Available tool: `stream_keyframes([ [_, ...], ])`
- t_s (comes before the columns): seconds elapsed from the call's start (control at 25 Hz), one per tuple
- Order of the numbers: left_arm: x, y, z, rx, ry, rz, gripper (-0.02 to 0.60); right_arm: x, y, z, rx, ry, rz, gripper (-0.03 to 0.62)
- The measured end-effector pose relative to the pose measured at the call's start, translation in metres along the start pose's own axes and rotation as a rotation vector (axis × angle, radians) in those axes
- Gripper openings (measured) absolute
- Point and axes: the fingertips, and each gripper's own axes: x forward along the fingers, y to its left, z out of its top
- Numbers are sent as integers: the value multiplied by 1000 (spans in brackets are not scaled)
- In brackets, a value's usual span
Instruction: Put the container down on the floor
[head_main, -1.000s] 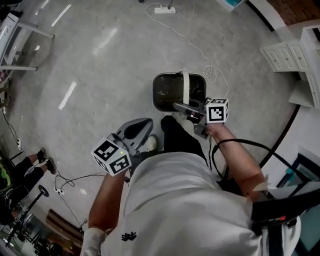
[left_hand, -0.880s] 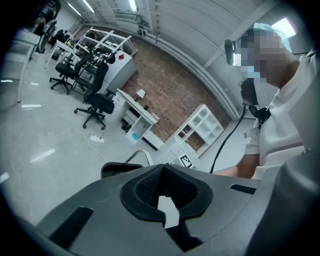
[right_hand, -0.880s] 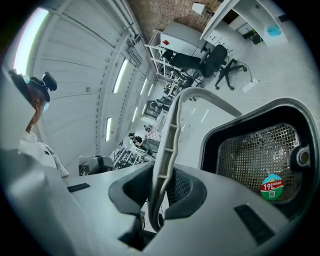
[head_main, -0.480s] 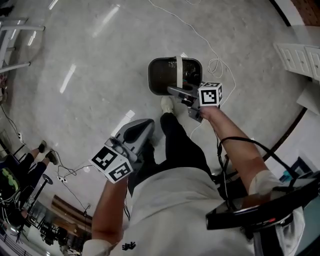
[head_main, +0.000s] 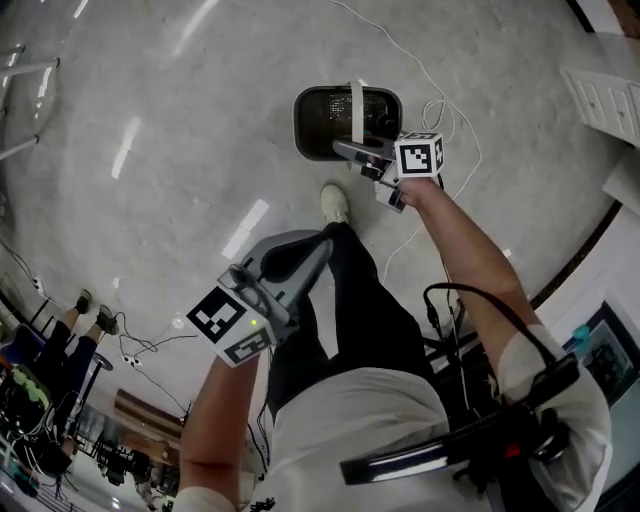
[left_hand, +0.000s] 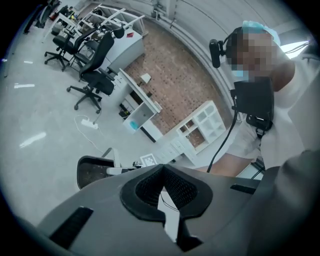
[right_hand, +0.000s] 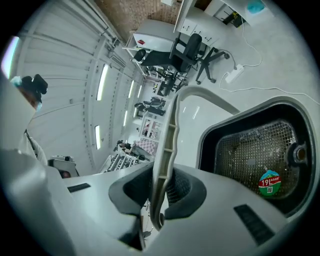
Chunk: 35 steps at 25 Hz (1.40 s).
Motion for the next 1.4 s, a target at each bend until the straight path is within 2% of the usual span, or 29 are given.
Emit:
stream_keyframes([
  [0.12, 18, 28, -6, 4, 7, -30, 9, 12, -42, 6, 15, -10, -14, 37],
  [0.28, 21, 58, -6, 19, 24, -45, 9, 35, -76, 13, 55, -25, -34, 37],
  [0.48, 28, 77, -4, -61, 2, -80, 9, 49, -116, 16, 74, -27, -51, 37],
  [0.56, 29, 78, -4, -66, -8, -83, 9, 51, -128, 11, 75, -19, -60, 37],
  [0.8, 39, 84, -19, -37, 9, -77, 9, 54, -155, 8, 81, -22, -67, 37],
  [0.96, 35, 79, -15, -53, 7, -87, 9, 56, -151, 8, 96, -24, -75, 37],
  [1.2, 60, 87, -40, -46, 8, -69, 9, 57, -173, -1, 75, -25, -37, 37],
  [1.4, 60, 88, -37, -51, -6, -85, 9, 57, -178, -6, 73, -22, -33, 37],
])
